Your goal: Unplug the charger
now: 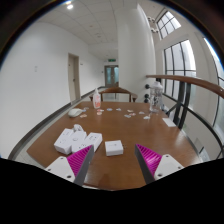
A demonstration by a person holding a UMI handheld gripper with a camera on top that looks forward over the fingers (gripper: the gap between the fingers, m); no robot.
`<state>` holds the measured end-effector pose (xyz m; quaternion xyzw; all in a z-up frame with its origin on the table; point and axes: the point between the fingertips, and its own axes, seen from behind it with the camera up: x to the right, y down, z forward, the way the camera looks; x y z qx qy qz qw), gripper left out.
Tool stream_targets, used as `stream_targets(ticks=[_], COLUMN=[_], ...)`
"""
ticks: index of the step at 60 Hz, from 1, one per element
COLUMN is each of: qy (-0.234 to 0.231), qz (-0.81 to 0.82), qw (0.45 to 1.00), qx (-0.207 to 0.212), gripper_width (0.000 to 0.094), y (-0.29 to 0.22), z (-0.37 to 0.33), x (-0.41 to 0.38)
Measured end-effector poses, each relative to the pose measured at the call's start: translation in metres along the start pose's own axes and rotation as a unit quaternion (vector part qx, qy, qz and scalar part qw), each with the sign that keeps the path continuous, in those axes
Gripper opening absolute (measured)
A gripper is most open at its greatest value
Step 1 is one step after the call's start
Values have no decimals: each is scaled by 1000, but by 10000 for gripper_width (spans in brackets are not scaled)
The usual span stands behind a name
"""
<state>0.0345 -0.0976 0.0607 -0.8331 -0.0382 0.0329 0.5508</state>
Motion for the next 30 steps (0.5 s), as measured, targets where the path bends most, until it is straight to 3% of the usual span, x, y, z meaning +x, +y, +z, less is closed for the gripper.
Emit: stream_targets(ticks=[14, 30], qy=[7, 70], qz=[-1, -36], qw=[999, 995], qx=[36, 62], gripper_width=[841, 839], y=[-6, -11], z=[-49, -72], x=[-10, 27])
